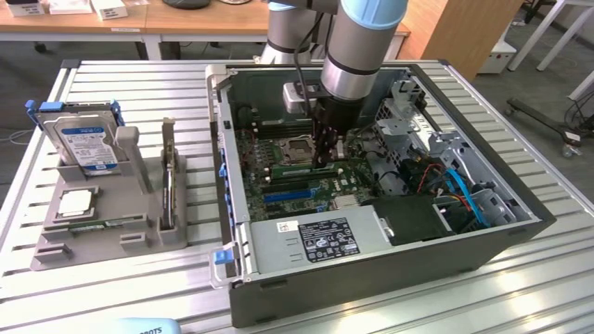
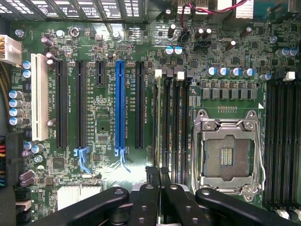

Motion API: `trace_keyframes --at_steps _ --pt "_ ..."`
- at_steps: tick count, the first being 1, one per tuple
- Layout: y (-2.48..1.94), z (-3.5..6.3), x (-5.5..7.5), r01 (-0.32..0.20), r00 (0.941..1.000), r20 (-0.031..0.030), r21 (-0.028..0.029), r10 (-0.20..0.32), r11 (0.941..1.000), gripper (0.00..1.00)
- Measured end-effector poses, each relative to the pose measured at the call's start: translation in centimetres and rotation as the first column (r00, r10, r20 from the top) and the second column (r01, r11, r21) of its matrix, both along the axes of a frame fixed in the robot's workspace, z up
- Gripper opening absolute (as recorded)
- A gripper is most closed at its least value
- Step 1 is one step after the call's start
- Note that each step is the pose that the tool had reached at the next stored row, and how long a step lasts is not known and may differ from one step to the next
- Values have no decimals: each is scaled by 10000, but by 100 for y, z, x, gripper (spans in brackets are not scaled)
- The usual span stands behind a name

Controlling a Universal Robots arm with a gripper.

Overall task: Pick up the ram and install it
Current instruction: 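Insert the ram into the slot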

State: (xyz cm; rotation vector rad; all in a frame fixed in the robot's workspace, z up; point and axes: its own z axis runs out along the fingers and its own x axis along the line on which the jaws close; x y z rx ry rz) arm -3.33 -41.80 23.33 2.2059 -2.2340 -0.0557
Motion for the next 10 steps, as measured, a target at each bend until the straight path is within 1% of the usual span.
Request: trace_keyframes --at_steps 10 --pt "1 -12 4 0 10000 1 1 0 10000 11"
